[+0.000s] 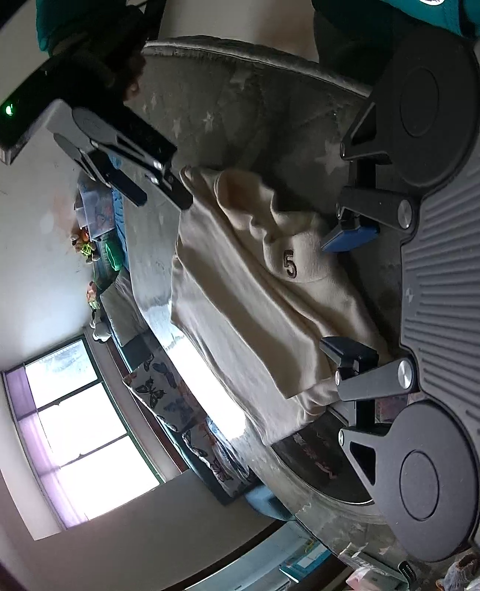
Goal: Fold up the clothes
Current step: 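Grasp the hem with the left gripper while the right gripper grasps the hem, lifting it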
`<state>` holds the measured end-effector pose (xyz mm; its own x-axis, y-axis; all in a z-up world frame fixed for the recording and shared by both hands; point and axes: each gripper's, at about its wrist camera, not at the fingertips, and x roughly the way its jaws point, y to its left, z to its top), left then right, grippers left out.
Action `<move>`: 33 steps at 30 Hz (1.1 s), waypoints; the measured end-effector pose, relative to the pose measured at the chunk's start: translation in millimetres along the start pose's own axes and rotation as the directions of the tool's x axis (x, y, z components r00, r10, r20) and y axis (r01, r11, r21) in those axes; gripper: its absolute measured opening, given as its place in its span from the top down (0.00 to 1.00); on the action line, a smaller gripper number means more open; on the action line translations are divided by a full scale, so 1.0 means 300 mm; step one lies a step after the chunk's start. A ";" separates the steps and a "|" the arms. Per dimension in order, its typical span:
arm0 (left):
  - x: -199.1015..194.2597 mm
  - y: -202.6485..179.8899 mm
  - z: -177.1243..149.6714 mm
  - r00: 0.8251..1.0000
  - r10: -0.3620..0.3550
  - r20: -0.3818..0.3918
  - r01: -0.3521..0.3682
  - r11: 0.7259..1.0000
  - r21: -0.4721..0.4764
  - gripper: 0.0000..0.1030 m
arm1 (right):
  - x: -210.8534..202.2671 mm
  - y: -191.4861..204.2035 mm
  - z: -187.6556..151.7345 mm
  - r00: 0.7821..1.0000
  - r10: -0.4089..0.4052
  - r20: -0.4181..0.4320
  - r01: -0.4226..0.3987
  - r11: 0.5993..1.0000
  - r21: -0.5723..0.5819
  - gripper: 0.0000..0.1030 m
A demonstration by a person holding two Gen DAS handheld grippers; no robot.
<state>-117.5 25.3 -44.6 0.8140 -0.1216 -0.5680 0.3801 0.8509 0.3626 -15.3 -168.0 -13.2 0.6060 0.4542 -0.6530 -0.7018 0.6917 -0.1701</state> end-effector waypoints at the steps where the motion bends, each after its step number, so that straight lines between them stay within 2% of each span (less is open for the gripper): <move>1: 0.001 0.003 0.000 1.000 -0.007 0.003 0.007 1.000 -0.001 0.47 | -0.006 0.003 -0.004 1.000 0.002 -0.003 -0.002 1.000 -0.009 0.22; 4: -0.005 0.006 -0.004 0.999 -0.036 0.008 0.036 0.999 0.012 0.47 | -0.021 0.014 -0.015 1.000 0.010 -0.006 -0.010 0.999 -0.036 0.22; 9: 0.016 0.001 -0.006 0.999 -0.033 0.010 0.033 0.999 0.024 0.47 | -0.048 0.035 -0.031 0.999 0.042 -0.004 -0.043 0.996 -0.083 0.22; 16: 0.038 -0.040 0.006 0.998 -0.036 0.057 0.032 0.998 0.059 0.48 | -0.062 0.084 -0.048 0.997 0.074 -0.010 -0.074 0.983 -0.168 0.22; 18: 0.042 -0.039 0.009 0.997 -0.033 0.070 0.029 0.998 0.058 0.56 | -0.066 0.095 -0.052 0.997 0.079 -0.014 -0.080 0.979 -0.188 0.22; 20: 0.049 -0.026 0.016 0.997 -0.037 0.074 0.035 0.999 0.032 0.77 | -0.067 0.105 -0.057 0.996 0.088 -0.017 -0.089 0.974 -0.208 0.22; 23: 0.059 0.011 0.032 0.996 -0.043 0.076 0.046 0.998 -0.036 0.86 | -0.066 0.125 -0.062 0.995 0.098 -0.017 -0.099 0.964 -0.246 0.22; 27: 0.068 0.087 0.072 0.994 -0.057 0.090 0.070 0.986 -0.151 0.89 | -0.058 0.146 -0.060 0.993 0.119 -0.011 -0.117 0.952 -0.283 0.23; 33: 0.100 0.147 0.112 0.994 -0.062 0.095 0.082 0.969 -0.232 0.89 | -0.005 0.181 -0.029 0.991 0.136 0.004 -0.128 0.942 -0.310 0.37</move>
<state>-61.5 42.0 -20.9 0.8270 -0.2216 -0.5168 0.3333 0.9334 0.1332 -57.7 -136.0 -27.8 0.5066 0.5460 -0.6672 -0.8547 0.4196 -0.3056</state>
